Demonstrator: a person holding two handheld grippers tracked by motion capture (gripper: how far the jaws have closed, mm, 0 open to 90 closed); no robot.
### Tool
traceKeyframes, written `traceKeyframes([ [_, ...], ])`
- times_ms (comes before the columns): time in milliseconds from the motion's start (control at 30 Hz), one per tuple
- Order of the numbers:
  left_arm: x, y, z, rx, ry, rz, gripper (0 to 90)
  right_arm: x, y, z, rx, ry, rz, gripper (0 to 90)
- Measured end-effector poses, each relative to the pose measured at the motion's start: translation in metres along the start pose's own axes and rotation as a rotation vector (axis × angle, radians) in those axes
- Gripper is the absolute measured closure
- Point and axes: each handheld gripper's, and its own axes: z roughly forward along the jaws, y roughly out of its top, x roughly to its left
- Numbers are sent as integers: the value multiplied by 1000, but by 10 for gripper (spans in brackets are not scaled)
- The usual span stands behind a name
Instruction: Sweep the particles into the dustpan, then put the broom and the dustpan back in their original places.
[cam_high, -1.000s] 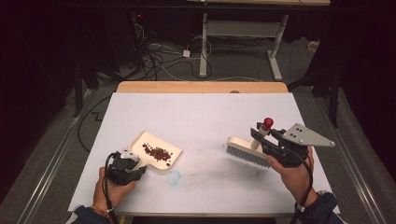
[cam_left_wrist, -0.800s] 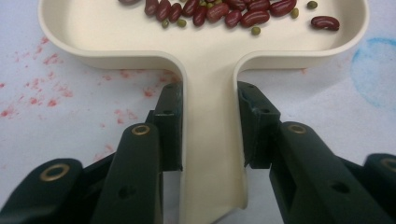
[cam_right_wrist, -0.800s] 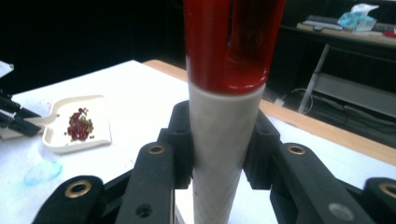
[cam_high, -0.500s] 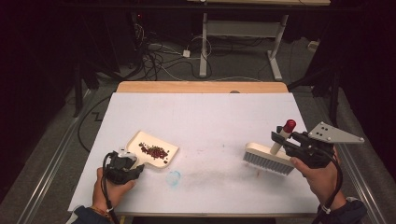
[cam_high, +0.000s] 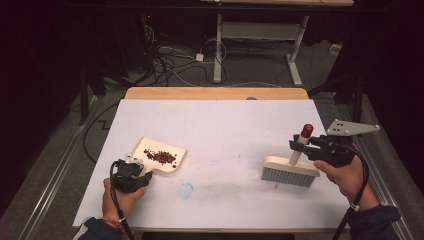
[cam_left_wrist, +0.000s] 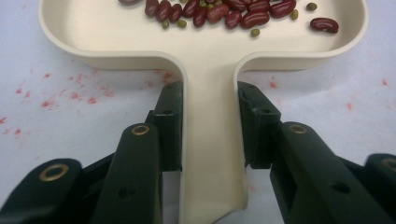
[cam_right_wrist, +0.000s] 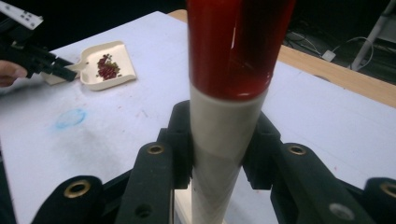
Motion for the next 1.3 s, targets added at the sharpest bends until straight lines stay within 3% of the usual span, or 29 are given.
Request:
traceKeyframes([
  [167, -4, 0, 0, -18, -41, -34, 563, -10, 7, 21, 6, -37, 20, 679],
  [300, -11, -2, -3, -19, -72, -25, 548, -21, 9, 36, 4, -85, 62, 664],
  [433, -13, -3, -4, -15, -71, 4, 529, -32, 8, 50, 13, -121, 99, 652],
  [533, -10, -5, -7, -62, -83, 22, 514, -37, 8, 60, 26, -158, 106, 637],
  [667, -17, -5, -17, -152, -92, 84, 456, -45, 8, 76, 58, -214, 115, 617],
  [767, -24, -5, -23, -227, -117, 172, 408, -53, 5, 88, 80, -240, 125, 608],
  [900, -33, -7, -26, -294, -99, 262, 301, -58, 2, 103, 114, -281, 124, 586],
  [1000, -36, -8, -28, -324, -88, 296, 245, -61, 2, 111, 132, -353, 111, 470],
  [1067, -37, -8, -29, -340, -84, 307, 233, -62, 1, 112, 115, -388, 115, 427],
  [1133, -36, -9, -30, -346, -82, 316, 223, -61, 0, 110, 95, -388, 117, 423],
  [1200, -36, -8, -30, -353, -89, 320, 219, -59, 2, 107, 59, -422, 99, 420],
  [1300, -37, -8, -30, -352, -80, 330, 214, -58, 3, 105, 38, -420, 88, 420],
])
